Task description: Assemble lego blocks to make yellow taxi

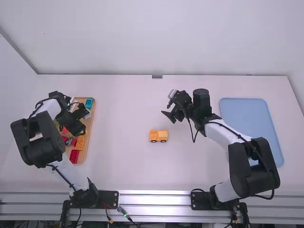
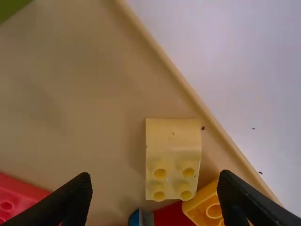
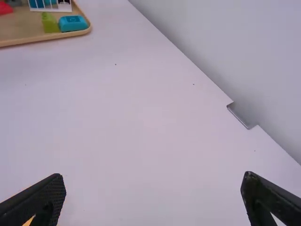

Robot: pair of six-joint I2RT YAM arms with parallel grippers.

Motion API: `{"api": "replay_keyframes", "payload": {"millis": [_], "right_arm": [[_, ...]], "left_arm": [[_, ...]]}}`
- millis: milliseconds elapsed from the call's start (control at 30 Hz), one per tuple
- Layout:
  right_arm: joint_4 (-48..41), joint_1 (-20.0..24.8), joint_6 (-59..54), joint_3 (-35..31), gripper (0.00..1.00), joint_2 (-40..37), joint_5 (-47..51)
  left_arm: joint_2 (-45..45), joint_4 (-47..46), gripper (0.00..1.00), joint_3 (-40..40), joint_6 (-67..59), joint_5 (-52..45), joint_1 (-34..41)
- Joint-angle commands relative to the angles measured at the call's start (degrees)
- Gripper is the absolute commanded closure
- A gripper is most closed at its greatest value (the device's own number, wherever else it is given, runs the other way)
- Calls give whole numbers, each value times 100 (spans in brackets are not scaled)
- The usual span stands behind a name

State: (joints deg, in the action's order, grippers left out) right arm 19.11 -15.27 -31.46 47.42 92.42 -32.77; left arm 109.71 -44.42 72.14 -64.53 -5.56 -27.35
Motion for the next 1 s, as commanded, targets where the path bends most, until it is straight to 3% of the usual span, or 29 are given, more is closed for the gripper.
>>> {"api": "replay_keyframes", "payload": {"millis": [0, 600, 967], "right_arm": [[15, -9, 136, 175, 1, -81, -9], [15, -11, 127, 175, 1, -81, -17], [15, -11, 168, 179, 1, -81, -17]], "left_arm": [[-173, 0, 27, -98, -92, -39, 31], [-170, 566, 32, -649, -286, 61, 35], [-170, 586, 50, -695, -282, 59, 31]]}}
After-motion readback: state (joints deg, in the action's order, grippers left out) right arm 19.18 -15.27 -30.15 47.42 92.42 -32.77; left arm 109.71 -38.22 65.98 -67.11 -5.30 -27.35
